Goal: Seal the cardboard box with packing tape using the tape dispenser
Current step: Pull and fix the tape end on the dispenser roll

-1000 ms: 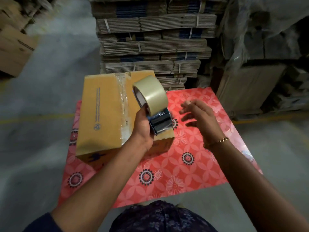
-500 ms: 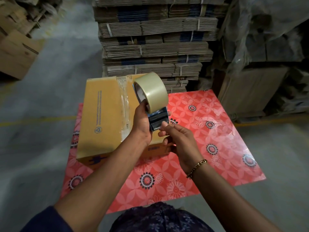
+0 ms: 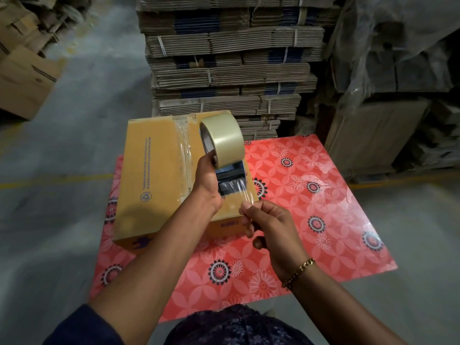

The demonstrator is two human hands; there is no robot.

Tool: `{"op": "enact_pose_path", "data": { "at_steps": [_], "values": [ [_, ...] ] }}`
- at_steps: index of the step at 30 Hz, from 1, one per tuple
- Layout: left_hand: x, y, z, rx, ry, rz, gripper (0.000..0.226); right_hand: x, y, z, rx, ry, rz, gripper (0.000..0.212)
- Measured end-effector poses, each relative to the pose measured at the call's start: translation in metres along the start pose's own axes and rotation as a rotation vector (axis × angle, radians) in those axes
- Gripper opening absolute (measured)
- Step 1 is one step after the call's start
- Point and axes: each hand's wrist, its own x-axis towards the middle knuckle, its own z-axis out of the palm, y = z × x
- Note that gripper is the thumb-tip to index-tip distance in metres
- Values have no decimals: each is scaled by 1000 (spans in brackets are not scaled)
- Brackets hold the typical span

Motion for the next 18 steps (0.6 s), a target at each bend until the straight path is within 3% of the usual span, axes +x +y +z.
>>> {"op": "enact_pose_path", "data": {
  "at_steps": [3,7,11,13,15,18],
  "values": [
    [7,-2,-5,-20,-30,-19,38,-7,12,-7,-9,-7,24,26],
    [13,-14,-15,28,-123,-170,38,0,37,-19,-38,43,102,17],
    [28,-26,-27,170,-37,-280,30,13,62,-31,-30,87,205,18],
    [36,-33,-30,301,13,-228,19,17,71,-34,-39,124,234,22],
    [42,-40,-31,393,99,-165,23,20,79,-38,-40,151,260,28],
    [48,-50,-36,519,214,-88,18,26,84,-39,-54,156,282,21]
  ]
}}
